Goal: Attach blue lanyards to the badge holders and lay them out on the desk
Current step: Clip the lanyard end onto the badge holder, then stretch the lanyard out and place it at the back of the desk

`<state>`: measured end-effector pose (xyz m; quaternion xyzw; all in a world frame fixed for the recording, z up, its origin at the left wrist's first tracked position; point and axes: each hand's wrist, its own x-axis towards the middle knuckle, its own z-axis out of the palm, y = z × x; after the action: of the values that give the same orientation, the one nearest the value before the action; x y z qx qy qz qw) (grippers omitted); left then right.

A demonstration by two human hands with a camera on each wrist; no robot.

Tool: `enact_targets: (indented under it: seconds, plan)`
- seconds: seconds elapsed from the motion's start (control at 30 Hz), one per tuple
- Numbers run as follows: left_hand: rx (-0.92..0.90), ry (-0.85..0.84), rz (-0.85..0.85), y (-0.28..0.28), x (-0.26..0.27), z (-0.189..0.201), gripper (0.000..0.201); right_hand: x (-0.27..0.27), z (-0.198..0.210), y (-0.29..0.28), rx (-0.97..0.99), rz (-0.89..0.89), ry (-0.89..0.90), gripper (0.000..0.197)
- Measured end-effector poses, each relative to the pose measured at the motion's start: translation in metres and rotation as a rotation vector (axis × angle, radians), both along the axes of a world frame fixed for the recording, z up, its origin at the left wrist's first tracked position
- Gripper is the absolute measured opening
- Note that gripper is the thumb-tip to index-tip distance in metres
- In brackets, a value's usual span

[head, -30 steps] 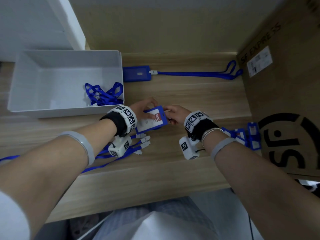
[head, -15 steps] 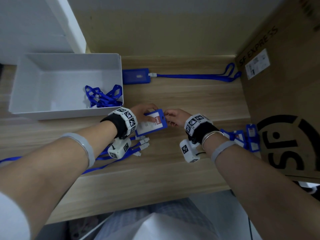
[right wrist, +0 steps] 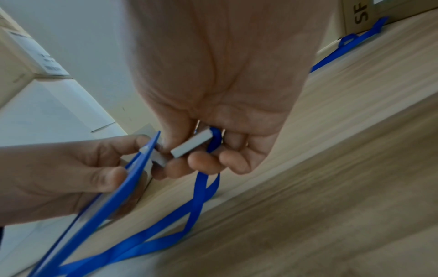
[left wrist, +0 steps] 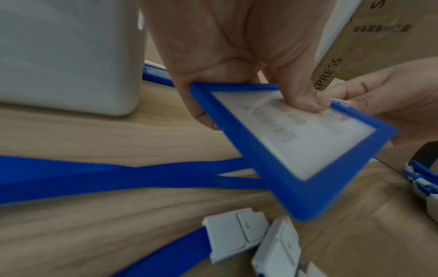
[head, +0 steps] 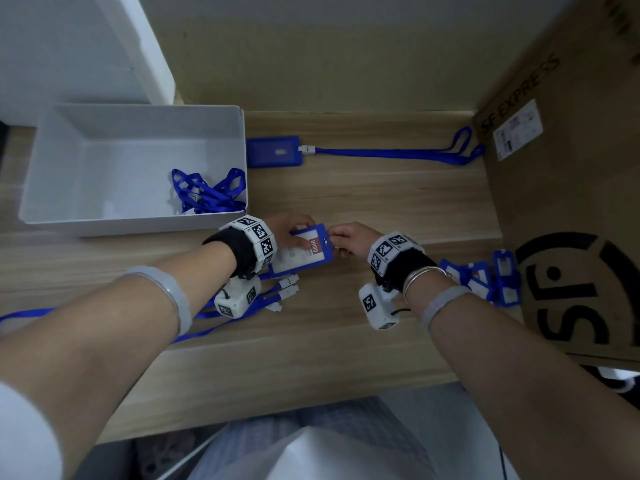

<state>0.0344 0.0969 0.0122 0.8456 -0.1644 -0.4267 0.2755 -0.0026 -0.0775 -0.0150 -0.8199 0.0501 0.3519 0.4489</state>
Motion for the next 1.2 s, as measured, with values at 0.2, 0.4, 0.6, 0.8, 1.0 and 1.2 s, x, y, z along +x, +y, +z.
enact_targets:
  seconds: [0.2,0.4,0.6,0.8,1.0,1.2]
  plan:
    - [0.041,-0.006,-0.029,-0.004,0.000,-0.001,0.040,0.005,0.010,0.010,0.078,-0.151,0.090,0.024]
    - [0.095,-0.020,-0.034,-0.005,0.004,0.000,0.042,0.009,0.014,0.007,0.019,-0.037,0.043,0.011]
    - [0.156,-0.078,-0.044,-0.007,0.005,0.000,0.039,0.012,0.011,-0.002,-0.081,-0.032,0.059,0.022]
    - [0.077,-0.087,0.001,-0.014,0.000,-0.005,0.063,0.020,0.008,-0.004,-0.172,-0.088,-0.021,0.023]
    - [0.182,-0.232,-0.134,-0.019,0.004,-0.005,0.097,0.024,0.006,-0.010,-0.087,-0.184,-0.020,0.030]
    - [0.209,-0.278,-0.142,-0.020,0.013,0.000,0.087,0.026,0.006,-0.030,-0.086,-0.277,0.051,0.051]
